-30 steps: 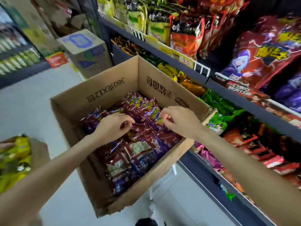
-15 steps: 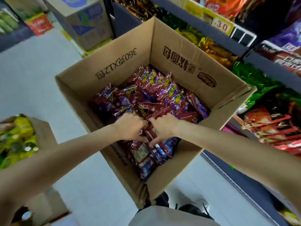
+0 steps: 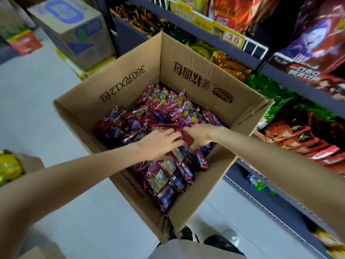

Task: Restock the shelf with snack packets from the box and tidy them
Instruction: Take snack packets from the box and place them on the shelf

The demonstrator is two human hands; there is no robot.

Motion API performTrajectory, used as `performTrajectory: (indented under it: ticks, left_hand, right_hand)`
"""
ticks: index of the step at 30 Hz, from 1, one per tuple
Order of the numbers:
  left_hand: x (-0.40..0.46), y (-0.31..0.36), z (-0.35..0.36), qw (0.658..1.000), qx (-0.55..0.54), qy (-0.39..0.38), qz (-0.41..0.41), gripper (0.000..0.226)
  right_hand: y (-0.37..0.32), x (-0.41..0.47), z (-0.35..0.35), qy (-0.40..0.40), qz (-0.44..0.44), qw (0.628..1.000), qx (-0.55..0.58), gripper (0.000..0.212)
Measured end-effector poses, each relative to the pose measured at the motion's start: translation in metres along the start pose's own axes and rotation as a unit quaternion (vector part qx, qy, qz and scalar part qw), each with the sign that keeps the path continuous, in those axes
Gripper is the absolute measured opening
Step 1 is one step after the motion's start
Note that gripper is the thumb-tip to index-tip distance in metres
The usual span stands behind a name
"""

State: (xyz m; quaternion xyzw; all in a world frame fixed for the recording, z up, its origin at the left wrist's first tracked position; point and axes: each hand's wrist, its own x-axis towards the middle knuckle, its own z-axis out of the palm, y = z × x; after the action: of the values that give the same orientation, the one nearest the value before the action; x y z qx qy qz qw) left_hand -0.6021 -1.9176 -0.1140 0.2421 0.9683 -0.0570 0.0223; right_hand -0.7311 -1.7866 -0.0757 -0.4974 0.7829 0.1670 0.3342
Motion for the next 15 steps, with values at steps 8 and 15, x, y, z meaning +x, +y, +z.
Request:
performTrajectory:
  ticks: [8,15]
  left_hand:
    - [0.017,0.009,0.012,0.988,-0.002,-0.148,0.055,0.04]
    - [-0.001,-0.027,-0.032,0.945,-0.292,0.029,-0.145,0.03]
  right_hand:
    - [0.003,0.005,0.022,0.061,0.143,0.988,0.003,0.087]
    - [0.027,-0.047,-0.01,0.276,0.139,0.935,0.172,0.036]
